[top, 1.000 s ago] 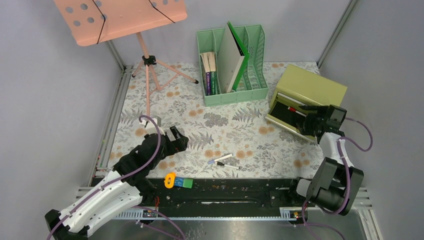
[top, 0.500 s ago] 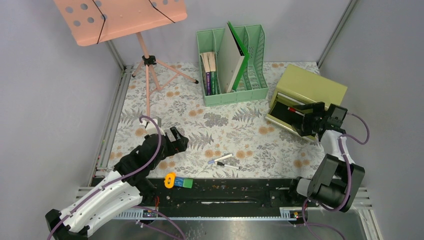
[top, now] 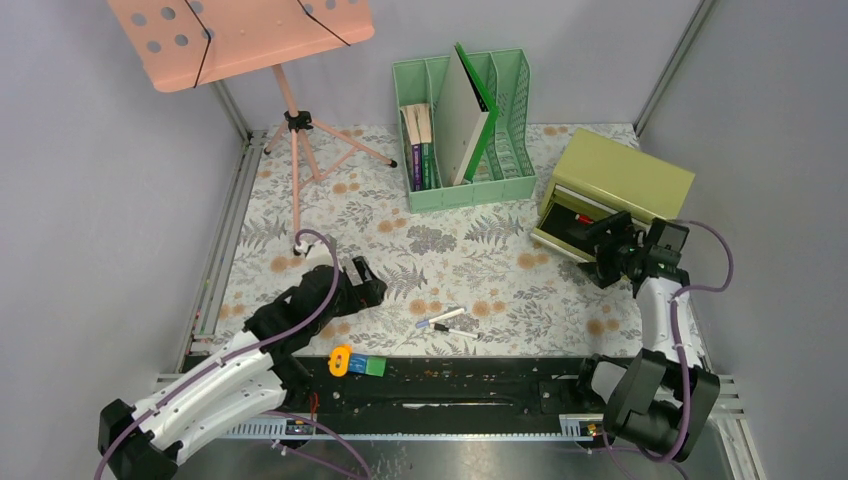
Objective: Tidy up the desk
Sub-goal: Pick up the stationery from the corner of the board.
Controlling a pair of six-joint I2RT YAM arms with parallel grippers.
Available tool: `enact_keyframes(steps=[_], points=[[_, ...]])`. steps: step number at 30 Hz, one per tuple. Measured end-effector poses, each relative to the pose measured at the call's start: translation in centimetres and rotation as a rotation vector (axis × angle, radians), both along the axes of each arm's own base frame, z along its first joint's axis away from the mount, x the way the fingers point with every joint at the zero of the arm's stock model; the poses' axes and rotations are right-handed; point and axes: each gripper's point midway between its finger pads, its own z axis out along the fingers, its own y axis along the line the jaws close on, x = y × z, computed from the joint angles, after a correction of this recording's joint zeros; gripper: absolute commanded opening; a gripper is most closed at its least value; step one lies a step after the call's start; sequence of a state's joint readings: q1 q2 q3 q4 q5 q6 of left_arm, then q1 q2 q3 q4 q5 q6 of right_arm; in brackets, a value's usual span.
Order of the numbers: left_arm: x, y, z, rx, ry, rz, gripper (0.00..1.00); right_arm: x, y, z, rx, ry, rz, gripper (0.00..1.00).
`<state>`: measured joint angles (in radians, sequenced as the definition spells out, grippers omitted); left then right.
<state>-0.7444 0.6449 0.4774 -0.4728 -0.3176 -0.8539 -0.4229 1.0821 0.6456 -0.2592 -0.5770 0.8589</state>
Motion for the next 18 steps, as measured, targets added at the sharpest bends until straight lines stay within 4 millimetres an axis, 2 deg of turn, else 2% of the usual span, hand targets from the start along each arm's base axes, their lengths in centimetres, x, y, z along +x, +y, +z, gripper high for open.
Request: enact_keyframes(steps=[7, 13, 18], points=[[-0.2, -1.3, -0.8, -0.014, 0.043, -0.046, 0.99, -2.7, 5.2, -1.8, -0.048, 0.056, 0.254, 0.99], [-0.1, -1.8, -1.2, -0.015, 0.058, -0.06, 0.99, -6.5, 9.2, -4.1, -0.076, 0.11, 0.452, 0.99], [-0.1, -2.0, -1.4, -0.012, 0.064, -0.068, 0.99, -9.3, 12.1, -5.0, -0.134, 0.115, 0.628, 0.99]])
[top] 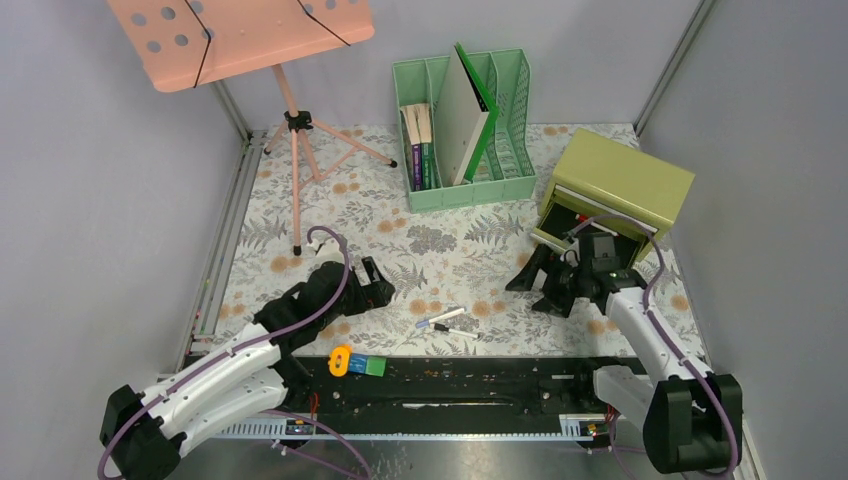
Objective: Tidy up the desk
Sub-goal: Pick up the stationery from the corner of the board.
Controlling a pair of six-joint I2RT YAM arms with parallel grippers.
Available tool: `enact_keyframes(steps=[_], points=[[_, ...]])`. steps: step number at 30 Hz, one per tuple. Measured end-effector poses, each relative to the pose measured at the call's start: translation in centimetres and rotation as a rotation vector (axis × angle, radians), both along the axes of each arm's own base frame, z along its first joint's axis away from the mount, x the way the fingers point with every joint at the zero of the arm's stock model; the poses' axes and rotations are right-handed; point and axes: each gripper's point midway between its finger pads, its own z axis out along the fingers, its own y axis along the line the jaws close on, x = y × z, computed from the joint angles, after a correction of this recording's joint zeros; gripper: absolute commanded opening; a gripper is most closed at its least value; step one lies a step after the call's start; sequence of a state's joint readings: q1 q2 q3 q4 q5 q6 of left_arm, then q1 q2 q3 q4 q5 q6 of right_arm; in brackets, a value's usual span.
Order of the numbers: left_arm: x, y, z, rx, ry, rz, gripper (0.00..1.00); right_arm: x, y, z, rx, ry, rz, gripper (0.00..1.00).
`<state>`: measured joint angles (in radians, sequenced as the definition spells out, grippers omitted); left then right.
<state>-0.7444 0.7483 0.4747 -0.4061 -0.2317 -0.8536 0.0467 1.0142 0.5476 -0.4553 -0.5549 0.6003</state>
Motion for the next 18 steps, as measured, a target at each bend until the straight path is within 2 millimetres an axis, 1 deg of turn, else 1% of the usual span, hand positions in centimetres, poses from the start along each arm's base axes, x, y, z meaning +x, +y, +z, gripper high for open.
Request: enact_keyframes(steps=[2, 5, 8, 12, 18], points=[[0.0, 0.0, 0.0, 0.001, -0.003, -0.003, 0.99, -1.1, 0.9, -0.3, -0.027, 0.0, 0.073, 0.99], [0.1, 0.0, 0.1, 0.002, -0.008, -0.006, 0.99, -2.2, 1.7, -0.8, -0.061, 0.002, 0.146, 0.99], [0.1, 0.0, 0.2, 0.004, -0.011, -0.008, 0.99, -2.8, 2.2, -0.9, -0.099, -0.01, 0.212, 0.99], [0.1, 0.0, 0.5, -0.003, -0.021, -0.009, 0.99, -3.4, 3.7, -0.5, -0.154, -0.05, 0.332, 1.0], [0.1, 0.0, 0.8, -0.013, -0.032, -0.009, 0.99, -3.9, 6.5, 0.8, -0.238, -0.154, 0.527, 0.99]])
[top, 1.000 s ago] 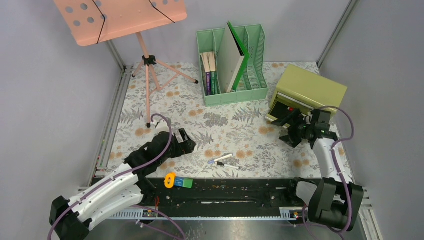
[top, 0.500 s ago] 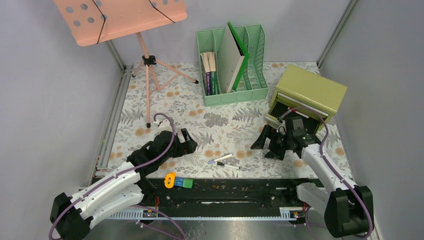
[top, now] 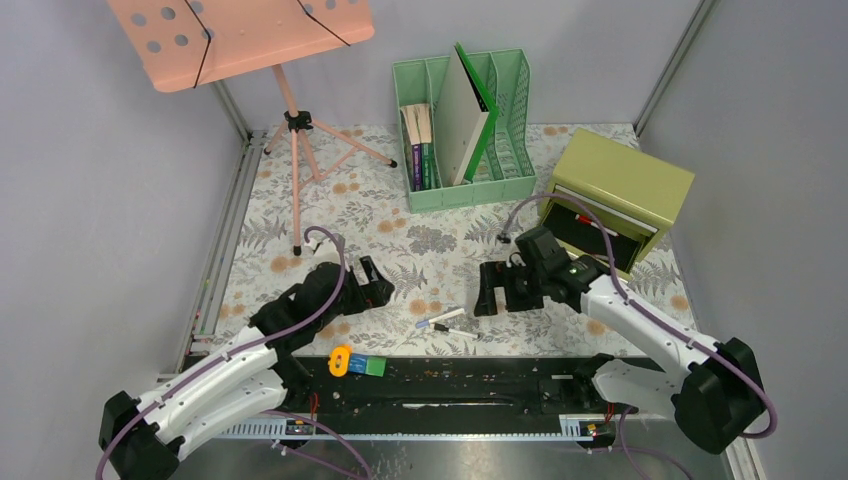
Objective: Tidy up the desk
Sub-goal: Pick up the stationery from the corner of the board.
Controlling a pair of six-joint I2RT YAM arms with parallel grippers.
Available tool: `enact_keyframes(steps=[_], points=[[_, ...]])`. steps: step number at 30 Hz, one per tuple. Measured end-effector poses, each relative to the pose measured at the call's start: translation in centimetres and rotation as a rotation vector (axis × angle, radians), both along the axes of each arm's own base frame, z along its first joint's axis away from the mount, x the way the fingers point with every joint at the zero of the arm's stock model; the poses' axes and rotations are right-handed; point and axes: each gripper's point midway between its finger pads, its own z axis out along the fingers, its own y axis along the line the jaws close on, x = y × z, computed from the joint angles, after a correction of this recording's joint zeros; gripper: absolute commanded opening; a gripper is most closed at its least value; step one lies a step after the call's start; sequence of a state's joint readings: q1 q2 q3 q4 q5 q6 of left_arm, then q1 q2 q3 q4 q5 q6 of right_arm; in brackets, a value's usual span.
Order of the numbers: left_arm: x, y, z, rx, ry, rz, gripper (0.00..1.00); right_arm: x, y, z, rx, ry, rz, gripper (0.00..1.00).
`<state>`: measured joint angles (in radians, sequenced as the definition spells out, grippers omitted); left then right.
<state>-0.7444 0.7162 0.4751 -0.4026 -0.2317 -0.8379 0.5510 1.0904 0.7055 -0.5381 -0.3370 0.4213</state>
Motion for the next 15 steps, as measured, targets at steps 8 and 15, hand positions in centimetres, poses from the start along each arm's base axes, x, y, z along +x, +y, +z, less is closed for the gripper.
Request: enact_keyframes(steps=[8, 15], points=[[0.0, 0.0, 0.9, -0.025, -0.029, 0.0, 0.99, -1.2, 3.4, 0.4, -0.125, -0.149, 0.259, 0.96], [0.0, 0.2, 1.9, -0.042, -0.068, -0.005, 0.99, -2.4, 5.8, 0.6, -0.188, -0.272, 0.462, 0.84]])
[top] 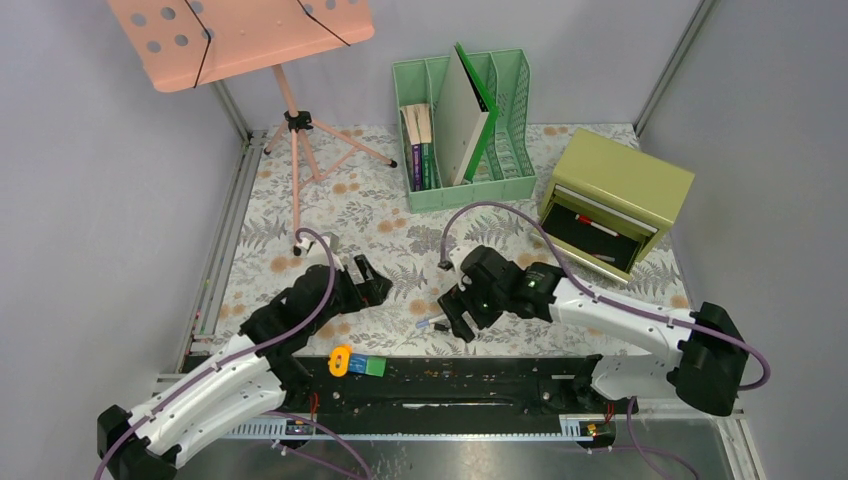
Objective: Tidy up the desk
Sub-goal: Pick up the stationery from the corner of the board.
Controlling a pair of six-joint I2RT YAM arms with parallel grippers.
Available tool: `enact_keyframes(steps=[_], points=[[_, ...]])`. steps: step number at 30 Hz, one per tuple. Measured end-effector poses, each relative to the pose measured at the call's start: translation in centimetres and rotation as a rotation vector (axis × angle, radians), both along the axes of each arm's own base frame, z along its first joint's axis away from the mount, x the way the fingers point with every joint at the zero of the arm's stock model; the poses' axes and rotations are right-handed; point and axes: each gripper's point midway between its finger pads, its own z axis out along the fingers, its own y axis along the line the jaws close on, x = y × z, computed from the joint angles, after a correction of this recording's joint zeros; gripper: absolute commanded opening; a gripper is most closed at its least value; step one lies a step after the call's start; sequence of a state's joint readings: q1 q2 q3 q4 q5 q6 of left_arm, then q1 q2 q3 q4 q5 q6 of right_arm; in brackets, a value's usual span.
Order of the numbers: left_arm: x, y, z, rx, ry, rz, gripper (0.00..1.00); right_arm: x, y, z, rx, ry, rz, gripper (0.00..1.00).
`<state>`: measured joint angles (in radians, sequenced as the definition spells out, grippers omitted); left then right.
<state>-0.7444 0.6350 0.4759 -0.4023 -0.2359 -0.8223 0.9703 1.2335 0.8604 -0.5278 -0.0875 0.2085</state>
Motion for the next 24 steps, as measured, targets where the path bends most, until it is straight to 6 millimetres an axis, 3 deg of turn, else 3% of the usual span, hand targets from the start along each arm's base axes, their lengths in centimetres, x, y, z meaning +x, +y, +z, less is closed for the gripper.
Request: enact_keyframes(steps=[12, 24], points=[[-0.2, 1.2, 0.0, 0.026, -0.01, 0.033, 0.99, -0.7, 0.9, -2.8, -0.123, -0.016, 0.119, 0.62], [-0.4, 1.6, -0.3, 0.043, 0.001, 0.044, 0.99, -0.1, 1.1, -5.6, -0.265, -0.057, 0.163, 0.5]])
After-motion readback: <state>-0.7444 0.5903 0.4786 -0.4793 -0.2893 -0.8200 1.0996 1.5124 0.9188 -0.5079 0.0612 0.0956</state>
